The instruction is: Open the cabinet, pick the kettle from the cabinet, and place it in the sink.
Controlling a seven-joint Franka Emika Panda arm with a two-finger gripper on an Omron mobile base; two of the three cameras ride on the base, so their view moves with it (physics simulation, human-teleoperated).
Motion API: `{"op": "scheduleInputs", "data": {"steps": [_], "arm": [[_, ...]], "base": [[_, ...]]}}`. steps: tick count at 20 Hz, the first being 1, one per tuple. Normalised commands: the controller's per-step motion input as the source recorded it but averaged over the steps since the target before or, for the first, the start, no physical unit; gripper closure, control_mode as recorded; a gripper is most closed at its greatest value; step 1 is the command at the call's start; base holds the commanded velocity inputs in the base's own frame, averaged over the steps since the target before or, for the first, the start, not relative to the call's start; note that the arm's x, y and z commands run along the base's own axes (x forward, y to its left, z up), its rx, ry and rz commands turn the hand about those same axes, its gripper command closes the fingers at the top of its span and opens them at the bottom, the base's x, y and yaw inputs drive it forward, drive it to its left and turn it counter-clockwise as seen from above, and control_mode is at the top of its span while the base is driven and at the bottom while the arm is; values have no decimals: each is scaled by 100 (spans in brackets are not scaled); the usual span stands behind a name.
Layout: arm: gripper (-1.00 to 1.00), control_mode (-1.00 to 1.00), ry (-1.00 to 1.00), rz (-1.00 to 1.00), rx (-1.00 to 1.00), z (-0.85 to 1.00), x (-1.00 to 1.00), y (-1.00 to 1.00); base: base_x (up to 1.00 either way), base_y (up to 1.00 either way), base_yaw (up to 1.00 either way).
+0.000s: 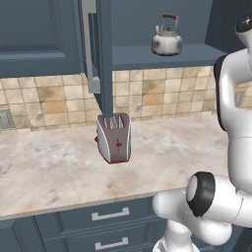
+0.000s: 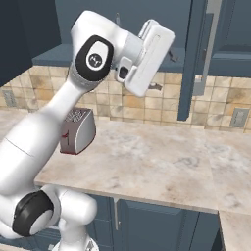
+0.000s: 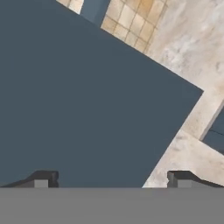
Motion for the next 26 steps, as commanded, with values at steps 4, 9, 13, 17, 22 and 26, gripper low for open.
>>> {"op": "scheduleInputs", "data": {"steps": [4,9,13,17,22,26], "arm": [[-100,-100,3,26,-1,0,-3,43],[-100,-100,7,25,-10,5,-9,51],[-100,-100,18,26,-12,13,-13,46],[-100,-100,21,28,-17,17,-17,40],[-100,-100,20,32,-19,18,-18,35],[-100,-100,17,33,-23,15,-15,36]], "base": [[0,0,0],[0,0,0],[0,0,0],[0,0,0],[0,0,0],[0,0,0]]}}
